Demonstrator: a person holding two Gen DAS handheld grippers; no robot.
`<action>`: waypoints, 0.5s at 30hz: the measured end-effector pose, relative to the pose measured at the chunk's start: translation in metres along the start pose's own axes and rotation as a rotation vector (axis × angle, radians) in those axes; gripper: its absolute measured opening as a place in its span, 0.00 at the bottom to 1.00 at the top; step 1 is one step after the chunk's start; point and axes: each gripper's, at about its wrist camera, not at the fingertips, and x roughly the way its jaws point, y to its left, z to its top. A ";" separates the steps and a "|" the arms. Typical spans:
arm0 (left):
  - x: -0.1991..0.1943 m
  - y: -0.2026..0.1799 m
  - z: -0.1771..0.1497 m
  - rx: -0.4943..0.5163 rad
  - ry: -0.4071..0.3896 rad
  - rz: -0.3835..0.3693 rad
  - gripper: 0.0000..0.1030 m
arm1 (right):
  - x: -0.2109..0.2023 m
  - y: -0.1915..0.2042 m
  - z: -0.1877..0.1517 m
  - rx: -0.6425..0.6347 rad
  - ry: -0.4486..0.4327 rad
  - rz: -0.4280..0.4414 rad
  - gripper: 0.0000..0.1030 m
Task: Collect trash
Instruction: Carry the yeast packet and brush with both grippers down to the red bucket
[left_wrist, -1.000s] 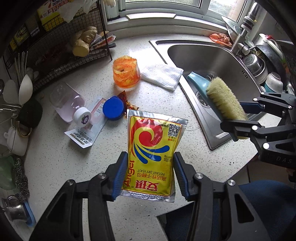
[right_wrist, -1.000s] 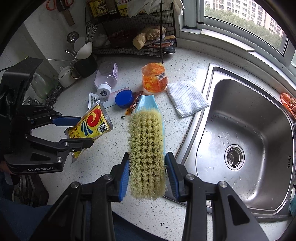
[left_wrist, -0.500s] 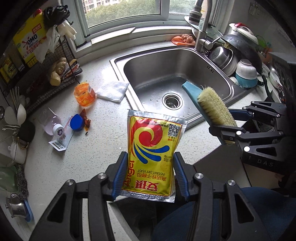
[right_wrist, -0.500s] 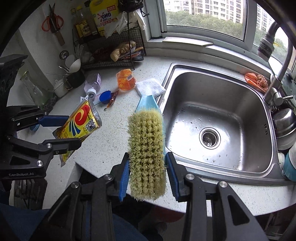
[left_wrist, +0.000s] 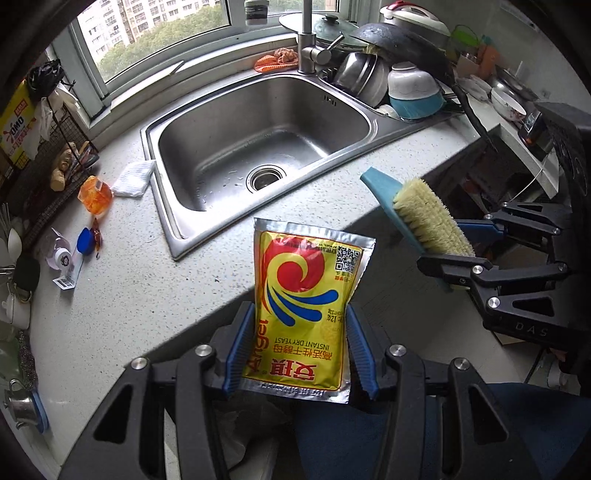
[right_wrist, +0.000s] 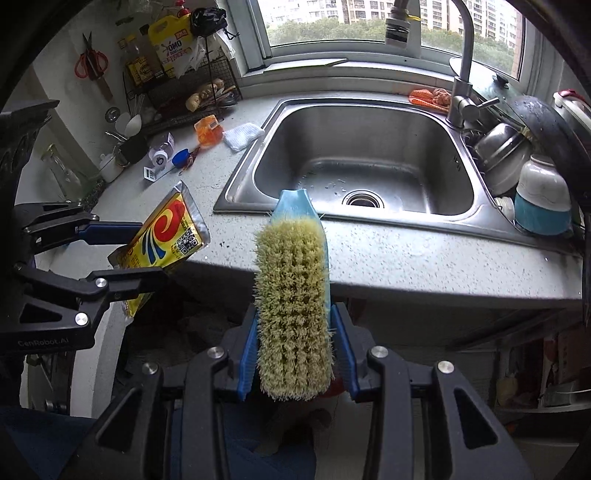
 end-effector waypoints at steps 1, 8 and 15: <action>0.004 -0.006 -0.003 -0.001 0.013 0.000 0.46 | -0.002 -0.005 -0.008 0.007 0.004 -0.001 0.34; 0.037 -0.035 -0.018 0.004 0.047 -0.015 0.46 | 0.008 -0.026 -0.042 0.057 0.043 0.000 0.34; 0.105 -0.045 -0.032 -0.021 0.111 -0.020 0.46 | 0.064 -0.050 -0.070 0.090 0.103 0.019 0.34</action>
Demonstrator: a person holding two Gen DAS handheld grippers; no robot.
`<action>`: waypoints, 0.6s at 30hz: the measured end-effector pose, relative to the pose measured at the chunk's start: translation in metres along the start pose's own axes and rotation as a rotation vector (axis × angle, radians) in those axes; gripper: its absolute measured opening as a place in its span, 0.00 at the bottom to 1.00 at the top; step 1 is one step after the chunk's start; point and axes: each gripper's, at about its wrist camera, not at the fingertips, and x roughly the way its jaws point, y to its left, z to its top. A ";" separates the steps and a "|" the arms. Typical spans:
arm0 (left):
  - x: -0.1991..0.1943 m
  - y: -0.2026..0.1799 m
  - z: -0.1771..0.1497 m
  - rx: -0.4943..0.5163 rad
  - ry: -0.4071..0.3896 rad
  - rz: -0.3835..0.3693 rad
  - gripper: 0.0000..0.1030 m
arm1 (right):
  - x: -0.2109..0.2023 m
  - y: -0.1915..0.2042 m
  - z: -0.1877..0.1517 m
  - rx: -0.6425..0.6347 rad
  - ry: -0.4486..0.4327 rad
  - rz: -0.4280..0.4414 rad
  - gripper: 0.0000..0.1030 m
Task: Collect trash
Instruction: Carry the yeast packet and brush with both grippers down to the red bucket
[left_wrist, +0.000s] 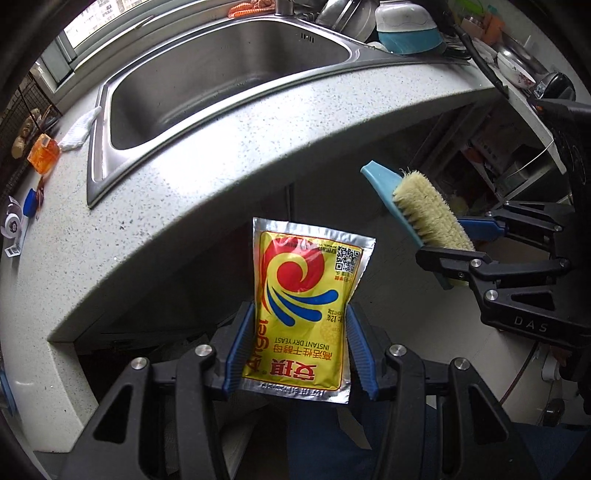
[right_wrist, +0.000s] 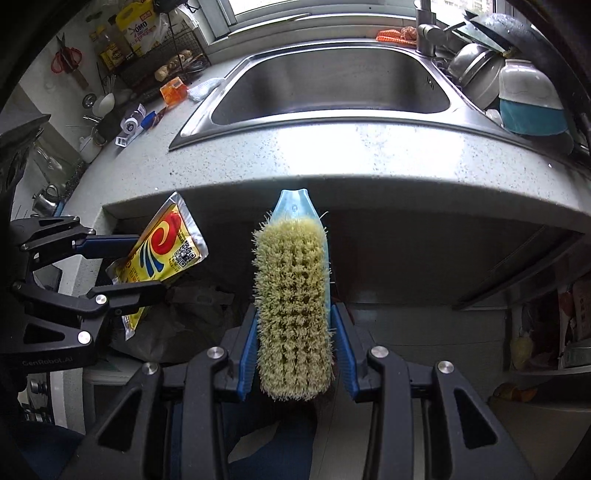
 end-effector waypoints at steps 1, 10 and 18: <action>0.011 0.001 -0.001 -0.004 0.004 0.003 0.46 | 0.009 -0.003 -0.003 0.002 0.008 0.002 0.34; 0.121 0.009 -0.010 -0.034 0.079 -0.020 0.47 | 0.093 -0.035 -0.031 0.046 0.070 -0.017 0.34; 0.176 -0.002 -0.009 0.012 0.102 -0.038 0.48 | 0.147 -0.063 -0.051 0.098 0.097 -0.022 0.34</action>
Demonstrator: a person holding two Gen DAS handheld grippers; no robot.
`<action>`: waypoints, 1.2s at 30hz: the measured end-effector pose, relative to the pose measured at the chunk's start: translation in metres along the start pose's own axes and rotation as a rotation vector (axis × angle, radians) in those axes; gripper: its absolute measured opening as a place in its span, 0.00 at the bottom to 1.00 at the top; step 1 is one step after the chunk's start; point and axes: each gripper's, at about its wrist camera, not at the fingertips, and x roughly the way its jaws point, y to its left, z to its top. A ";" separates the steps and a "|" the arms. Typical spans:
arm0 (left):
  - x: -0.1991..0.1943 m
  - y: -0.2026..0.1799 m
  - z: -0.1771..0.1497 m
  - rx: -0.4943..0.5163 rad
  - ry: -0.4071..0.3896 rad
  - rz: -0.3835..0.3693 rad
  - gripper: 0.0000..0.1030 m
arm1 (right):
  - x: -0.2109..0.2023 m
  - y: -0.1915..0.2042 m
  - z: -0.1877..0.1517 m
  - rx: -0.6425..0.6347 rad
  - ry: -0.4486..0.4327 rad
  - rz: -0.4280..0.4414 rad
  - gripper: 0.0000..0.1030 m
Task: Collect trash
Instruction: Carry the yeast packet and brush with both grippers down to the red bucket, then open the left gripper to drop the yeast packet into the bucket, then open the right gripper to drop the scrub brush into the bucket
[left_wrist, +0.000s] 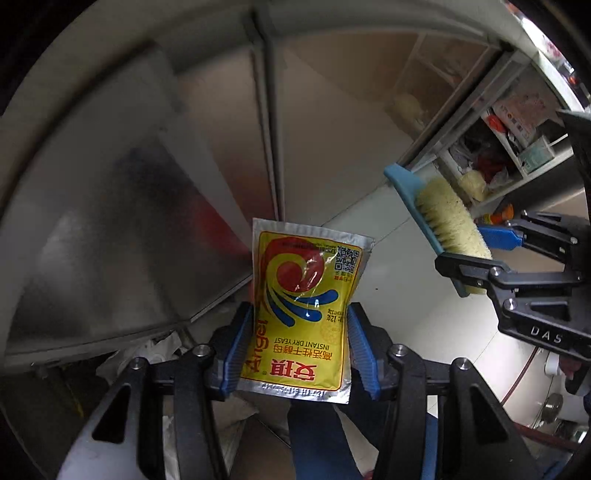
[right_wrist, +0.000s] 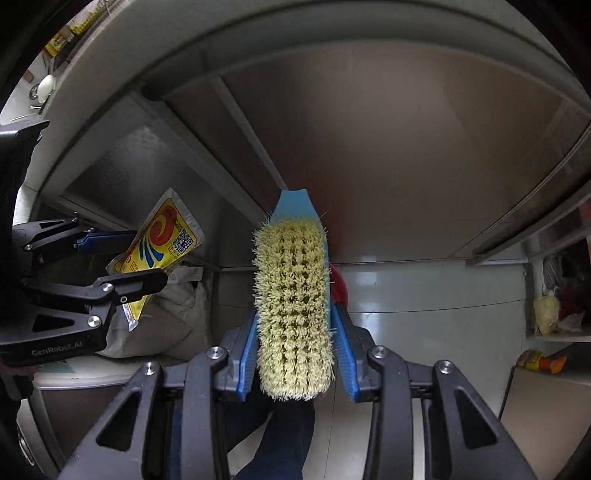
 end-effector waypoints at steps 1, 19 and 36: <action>0.002 -0.002 0.005 0.008 0.003 -0.002 0.48 | 0.004 -0.002 -0.001 0.006 0.002 0.000 0.34; 0.008 0.003 0.000 0.010 -0.032 -0.031 1.00 | 0.020 -0.010 0.003 0.028 0.024 0.000 0.34; 0.007 0.035 -0.029 -0.122 -0.010 0.020 1.00 | 0.056 0.027 0.015 -0.111 0.095 0.043 0.35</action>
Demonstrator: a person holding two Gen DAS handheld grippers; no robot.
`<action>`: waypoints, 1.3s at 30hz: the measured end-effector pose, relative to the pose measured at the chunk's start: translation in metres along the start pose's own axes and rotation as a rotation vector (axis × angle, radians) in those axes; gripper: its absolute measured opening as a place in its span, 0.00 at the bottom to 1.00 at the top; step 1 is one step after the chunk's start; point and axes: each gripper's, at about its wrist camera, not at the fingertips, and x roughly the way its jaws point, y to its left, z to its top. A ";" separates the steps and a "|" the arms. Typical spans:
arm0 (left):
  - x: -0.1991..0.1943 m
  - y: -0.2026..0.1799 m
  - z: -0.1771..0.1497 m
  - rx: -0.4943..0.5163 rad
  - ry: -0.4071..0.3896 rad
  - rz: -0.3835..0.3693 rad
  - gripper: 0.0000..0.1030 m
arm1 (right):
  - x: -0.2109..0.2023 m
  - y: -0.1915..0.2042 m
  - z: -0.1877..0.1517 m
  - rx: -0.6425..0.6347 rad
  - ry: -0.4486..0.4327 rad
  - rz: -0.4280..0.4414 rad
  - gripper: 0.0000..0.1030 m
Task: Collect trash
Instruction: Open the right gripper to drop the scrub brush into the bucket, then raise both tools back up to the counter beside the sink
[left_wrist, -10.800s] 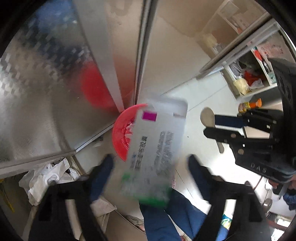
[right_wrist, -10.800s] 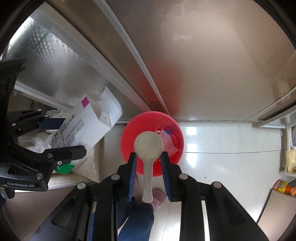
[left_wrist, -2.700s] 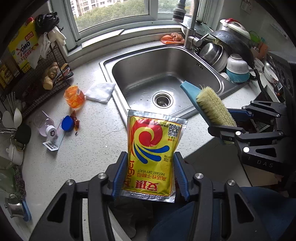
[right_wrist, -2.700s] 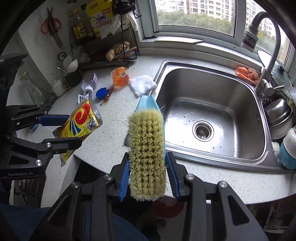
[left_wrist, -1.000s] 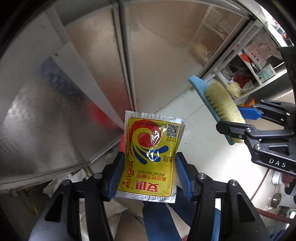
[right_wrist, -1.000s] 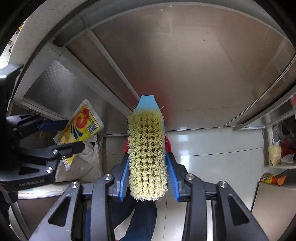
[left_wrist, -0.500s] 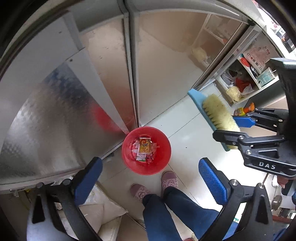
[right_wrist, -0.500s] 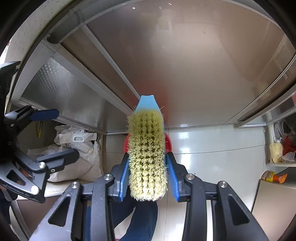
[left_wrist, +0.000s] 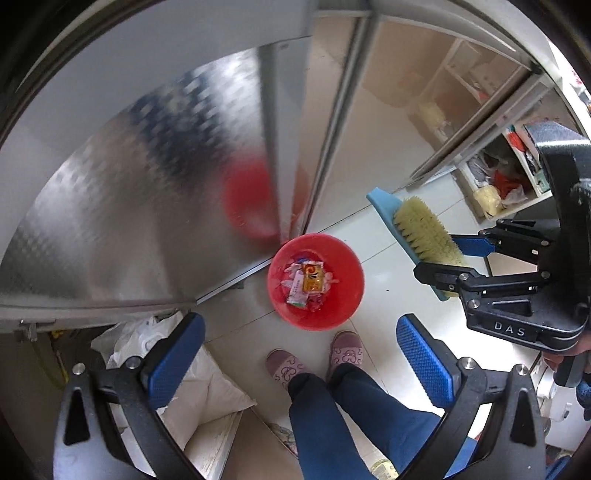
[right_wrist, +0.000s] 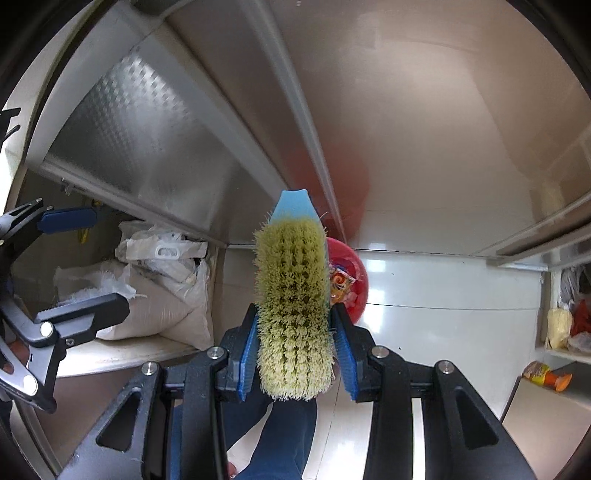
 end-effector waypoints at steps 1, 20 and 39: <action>0.000 0.002 -0.002 -0.005 0.001 0.004 1.00 | 0.002 0.002 0.000 -0.010 0.005 -0.001 0.35; -0.045 0.024 -0.028 -0.057 -0.043 0.006 1.00 | -0.032 0.029 -0.006 -0.049 -0.027 -0.006 0.82; -0.260 -0.004 -0.015 -0.020 -0.296 0.049 1.00 | -0.242 0.056 -0.012 0.037 -0.269 -0.123 1.00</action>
